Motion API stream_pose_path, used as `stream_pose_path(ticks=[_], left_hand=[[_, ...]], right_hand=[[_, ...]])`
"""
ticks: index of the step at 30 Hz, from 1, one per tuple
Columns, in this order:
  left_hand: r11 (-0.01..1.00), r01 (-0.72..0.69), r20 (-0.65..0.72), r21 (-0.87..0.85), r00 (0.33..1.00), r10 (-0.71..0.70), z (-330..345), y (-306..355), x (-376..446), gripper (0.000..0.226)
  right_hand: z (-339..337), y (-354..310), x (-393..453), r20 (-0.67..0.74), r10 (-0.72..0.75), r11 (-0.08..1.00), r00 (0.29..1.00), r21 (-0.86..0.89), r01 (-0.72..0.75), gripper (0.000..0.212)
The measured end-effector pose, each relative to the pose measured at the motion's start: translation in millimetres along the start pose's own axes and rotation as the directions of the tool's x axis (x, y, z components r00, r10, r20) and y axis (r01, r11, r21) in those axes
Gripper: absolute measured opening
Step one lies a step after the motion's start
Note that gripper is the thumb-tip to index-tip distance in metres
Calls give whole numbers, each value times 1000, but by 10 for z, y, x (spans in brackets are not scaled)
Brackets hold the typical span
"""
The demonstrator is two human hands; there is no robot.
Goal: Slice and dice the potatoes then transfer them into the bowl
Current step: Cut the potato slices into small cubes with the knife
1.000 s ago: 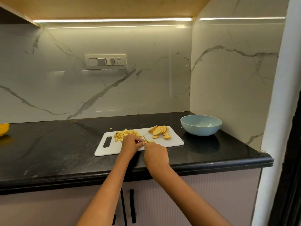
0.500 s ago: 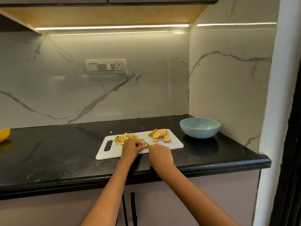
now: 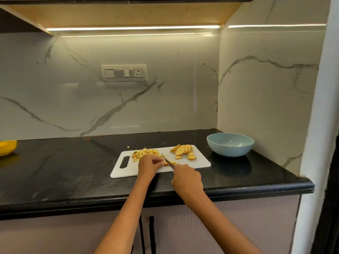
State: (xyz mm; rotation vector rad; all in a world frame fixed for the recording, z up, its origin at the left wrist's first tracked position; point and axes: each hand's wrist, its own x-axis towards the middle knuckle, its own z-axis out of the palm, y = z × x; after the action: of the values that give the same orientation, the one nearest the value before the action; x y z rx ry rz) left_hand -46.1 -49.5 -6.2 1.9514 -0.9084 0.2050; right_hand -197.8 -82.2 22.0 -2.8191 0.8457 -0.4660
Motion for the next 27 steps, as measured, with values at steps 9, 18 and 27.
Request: stream_pose_path(ticks=[9, 18, 27], left_hand=[[999, -33, 48, 28, 998, 31, -5, -7, 19, 16], [996, -72, 23, 44, 997, 71, -17, 12, -24, 14], [998, -51, 27, 47, 998, 50, 7, -27, 23, 14]], right_hand=[[14, -38, 70, -10, -33, 997, 999, -74, 32, 27], [59, -37, 55, 19, -126, 962, 992, -241, 127, 27], [124, 241, 193, -187, 58, 988, 981, 153, -29, 29]])
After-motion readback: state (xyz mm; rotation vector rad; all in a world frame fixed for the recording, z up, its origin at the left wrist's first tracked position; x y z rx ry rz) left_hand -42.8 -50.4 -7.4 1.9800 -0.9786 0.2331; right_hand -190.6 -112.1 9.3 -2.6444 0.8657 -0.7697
